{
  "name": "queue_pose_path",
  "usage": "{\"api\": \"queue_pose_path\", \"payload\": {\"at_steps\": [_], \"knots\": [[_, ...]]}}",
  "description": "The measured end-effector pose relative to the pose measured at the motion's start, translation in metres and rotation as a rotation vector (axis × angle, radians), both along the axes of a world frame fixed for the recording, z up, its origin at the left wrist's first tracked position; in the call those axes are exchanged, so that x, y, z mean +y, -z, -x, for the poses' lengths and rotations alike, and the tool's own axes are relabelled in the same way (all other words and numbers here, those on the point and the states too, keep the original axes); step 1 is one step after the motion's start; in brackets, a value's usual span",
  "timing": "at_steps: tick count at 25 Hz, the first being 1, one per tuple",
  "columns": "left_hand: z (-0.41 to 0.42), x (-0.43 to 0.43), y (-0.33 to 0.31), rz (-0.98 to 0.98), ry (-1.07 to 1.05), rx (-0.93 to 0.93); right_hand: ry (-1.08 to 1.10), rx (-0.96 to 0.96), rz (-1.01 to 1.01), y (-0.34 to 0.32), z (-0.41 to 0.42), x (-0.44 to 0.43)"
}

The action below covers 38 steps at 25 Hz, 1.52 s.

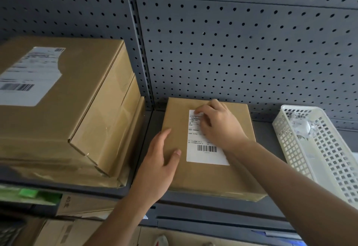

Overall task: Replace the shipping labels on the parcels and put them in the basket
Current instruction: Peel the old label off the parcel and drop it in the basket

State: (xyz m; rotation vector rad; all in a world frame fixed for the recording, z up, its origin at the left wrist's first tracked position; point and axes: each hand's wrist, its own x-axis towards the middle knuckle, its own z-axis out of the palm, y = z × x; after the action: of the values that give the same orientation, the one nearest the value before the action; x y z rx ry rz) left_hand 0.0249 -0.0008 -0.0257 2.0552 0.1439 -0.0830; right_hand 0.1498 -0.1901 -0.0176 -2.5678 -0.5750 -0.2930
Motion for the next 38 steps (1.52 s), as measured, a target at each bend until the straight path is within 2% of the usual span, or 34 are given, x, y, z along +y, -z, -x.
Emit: {"api": "queue_pose_path", "payload": {"at_steps": [10,38], "knots": [[0.000,0.000,0.000,0.003,-0.006,0.019,-0.016,0.012,0.115,-0.002,-0.021,0.013],[0.001,-0.004,-0.002,0.038,-0.052,0.044,-0.017,-0.014,0.062,0.007,-0.027,0.014]]}}
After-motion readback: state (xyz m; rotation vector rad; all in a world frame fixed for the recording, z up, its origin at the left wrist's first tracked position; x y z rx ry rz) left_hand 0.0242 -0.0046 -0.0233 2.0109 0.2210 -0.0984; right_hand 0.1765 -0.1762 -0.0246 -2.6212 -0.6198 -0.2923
